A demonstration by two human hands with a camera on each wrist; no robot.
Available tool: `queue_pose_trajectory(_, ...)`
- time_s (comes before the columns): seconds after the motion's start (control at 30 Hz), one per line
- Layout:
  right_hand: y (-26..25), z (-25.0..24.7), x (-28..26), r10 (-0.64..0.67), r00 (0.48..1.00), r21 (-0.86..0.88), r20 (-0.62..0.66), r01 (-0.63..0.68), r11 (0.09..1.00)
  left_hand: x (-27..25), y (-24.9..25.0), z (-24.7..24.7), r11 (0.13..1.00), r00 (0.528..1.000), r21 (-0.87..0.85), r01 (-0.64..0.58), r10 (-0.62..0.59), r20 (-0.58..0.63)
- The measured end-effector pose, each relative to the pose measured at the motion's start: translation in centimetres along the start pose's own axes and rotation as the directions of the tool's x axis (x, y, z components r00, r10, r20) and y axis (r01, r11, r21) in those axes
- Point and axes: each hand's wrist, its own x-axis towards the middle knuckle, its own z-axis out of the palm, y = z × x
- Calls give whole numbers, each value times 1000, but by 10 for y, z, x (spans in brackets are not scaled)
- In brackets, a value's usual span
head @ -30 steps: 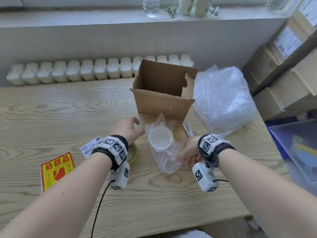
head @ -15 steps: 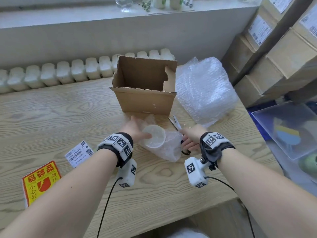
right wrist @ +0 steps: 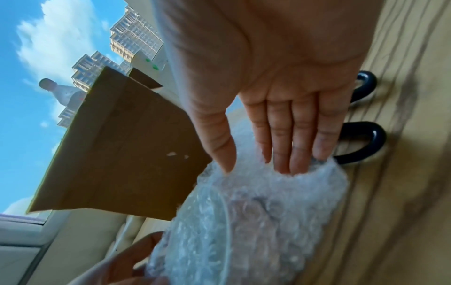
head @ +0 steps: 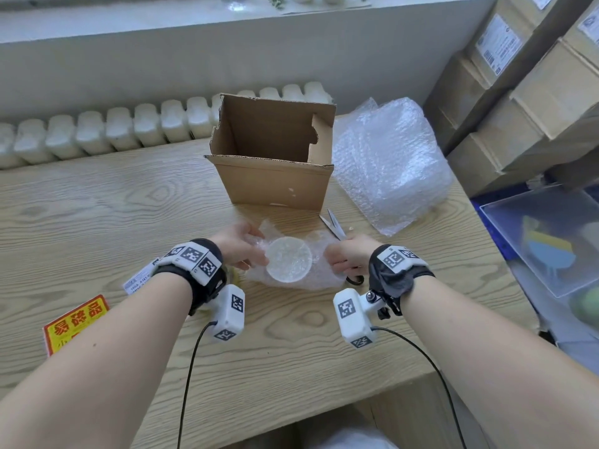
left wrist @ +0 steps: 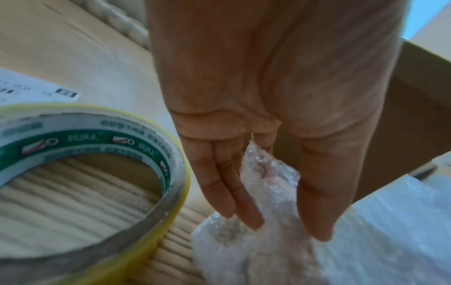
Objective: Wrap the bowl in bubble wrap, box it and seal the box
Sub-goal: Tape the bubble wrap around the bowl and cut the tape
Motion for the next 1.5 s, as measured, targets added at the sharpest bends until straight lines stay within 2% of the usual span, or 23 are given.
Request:
queue_pose_trajectory(0.07, 0, 1, 1, -4, 999, -59, 53, 7, 998, 0, -1, 1, 1000, 1000, 10, 26, -26, -7)
queue_pose_trajectory(0.23, 0, -2, 7, -55, 997, 39, -60, 57, 998, 2, -7, -1, 998, 999, -55, 22, -24, -36)
queue_pose_trajectory(0.4, 3, 1, 12, -46, 991, 105, -125, 59, 993, 3, -11, -6, 999, 997, 27, 36, -34, -75)
queue_pose_trajectory(0.47, 1, 2, 8, -31, 994, 200, -105, 51, 979, 3, -12, -4, 998, 996, 52, 29, -25, -82)
queue_pose_trajectory(0.53, -1, 3, 1, -17, 999, 271, -29, 24, 962, 3, -10, 1, 1000, 996, 30, 8, -6, -86)
queue_pose_trajectory(0.6, -4, 2, -3, -34, 998, 239, 47, 22, 971, 3, -8, 5, 1000, 996, -28, -6, 4, -87)
queue_pose_trajectory(0.67, -4, 1, -1, -92, 994, 136, 60, 83, 987, 3, -7, 6, 999, 994, -49, -14, 8, -112)
queue_pose_trajectory(0.73, -3, 0, 1, -117, 993, 62, 27, 116, 991, 4, -8, 6, 999, 991, -18, -28, 25, -134)
queue_pose_trajectory(0.83, -2, -4, 3, -74, 996, 3, -52, 75, 997, 3, -7, 4, 999, 989, 2, -38, 38, -144)
queue_pose_trajectory(0.97, -5, -8, 7, 5, 969, 189, -248, 43, 981, 3, -5, 4, 998, 990, 60, -34, 42, -138)
queue_pose_trajectory(1.07, -4, -10, 16, -105, 933, 11, -345, 116, 993, 3, -3, 2, 960, 969, 279, -31, 96, -225)
queue_pose_trajectory(1.1, -6, -10, 16, -150, 928, 1, -342, 160, 987, 3, -3, 1, 954, 962, 293, -59, 132, -237)
queue_pose_trajectory(1.2, -13, -9, 10, -250, 934, 13, -257, 262, 965, 1, 2, 0, 951, 964, 254, -175, 218, -151)
queue_pose_trajectory(1.27, -18, -8, 5, -307, 943, -109, -131, 294, 949, -1, 8, 2, 943, 980, 283, -176, 196, -43)
queue_pose_trajectory(1.33, -18, -3, 3, -303, 953, -266, -10, 290, 919, 3, 9, 8, 913, 990, 385, -137, 138, 26)
queue_pose_trajectory(1.37, -17, 1, 4, -294, 955, -337, 21, 284, 897, 6, 8, 11, 894, 994, 434, -110, 111, 22)
queue_pose_trajectory(1.5, -19, 6, 6, -241, 971, -462, 8, 217, 860, 13, 5, 18, 871, 991, 485, -74, 117, -59)
